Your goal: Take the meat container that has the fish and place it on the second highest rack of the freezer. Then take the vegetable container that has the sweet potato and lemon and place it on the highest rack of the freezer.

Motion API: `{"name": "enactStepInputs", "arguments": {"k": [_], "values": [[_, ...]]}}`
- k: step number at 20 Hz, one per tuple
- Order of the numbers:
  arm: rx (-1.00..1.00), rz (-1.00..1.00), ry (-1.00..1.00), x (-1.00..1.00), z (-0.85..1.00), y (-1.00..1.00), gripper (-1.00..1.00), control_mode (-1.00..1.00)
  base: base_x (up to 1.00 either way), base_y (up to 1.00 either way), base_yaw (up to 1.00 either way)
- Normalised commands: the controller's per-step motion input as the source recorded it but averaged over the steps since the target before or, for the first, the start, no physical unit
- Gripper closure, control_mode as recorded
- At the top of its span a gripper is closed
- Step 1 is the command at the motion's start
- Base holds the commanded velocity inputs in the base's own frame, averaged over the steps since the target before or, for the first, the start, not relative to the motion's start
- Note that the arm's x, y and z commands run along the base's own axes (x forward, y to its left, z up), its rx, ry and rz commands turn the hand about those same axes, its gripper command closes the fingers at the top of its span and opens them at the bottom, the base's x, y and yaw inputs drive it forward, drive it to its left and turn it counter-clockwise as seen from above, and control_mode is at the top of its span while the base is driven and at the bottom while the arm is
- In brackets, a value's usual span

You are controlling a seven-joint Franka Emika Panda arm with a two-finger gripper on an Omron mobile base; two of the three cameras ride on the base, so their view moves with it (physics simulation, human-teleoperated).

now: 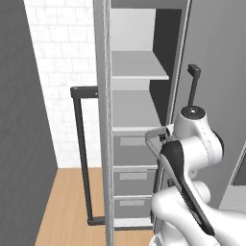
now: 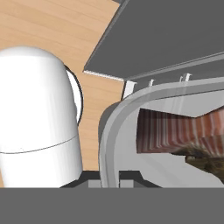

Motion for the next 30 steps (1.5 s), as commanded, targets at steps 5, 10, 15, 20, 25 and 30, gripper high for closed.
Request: {"name": "enactStepInputs", "arguments": {"k": [5,10,15,20,25,30], "values": [[0.0,0.0,0.0,0.04,-0.01,0.0,1.0,-1.0,0.0,0.0,0.0],[0.08,-0.02,0.0,0.47,-0.15,0.17,1.0,-1.0,0.0,0.0,0.0],[0.17,-0.09,0.0,0.78,-0.05,0.09,1.0,-1.0,0.0,0.0,0.0],[0.03,-0.07,-0.05,0.42,-0.1,0.02,1.0,-1.0,0.0,0.0,0.0],[0.0,-0.16,-0.04,0.76,-0.01,-0.03,1.0,-1.0,0.0,0.0,0.0],[-0.02,-0.03,-0.08,0.58,0.0,-0.05,1.0,-1.0,0.0,0.0,0.0]]}}
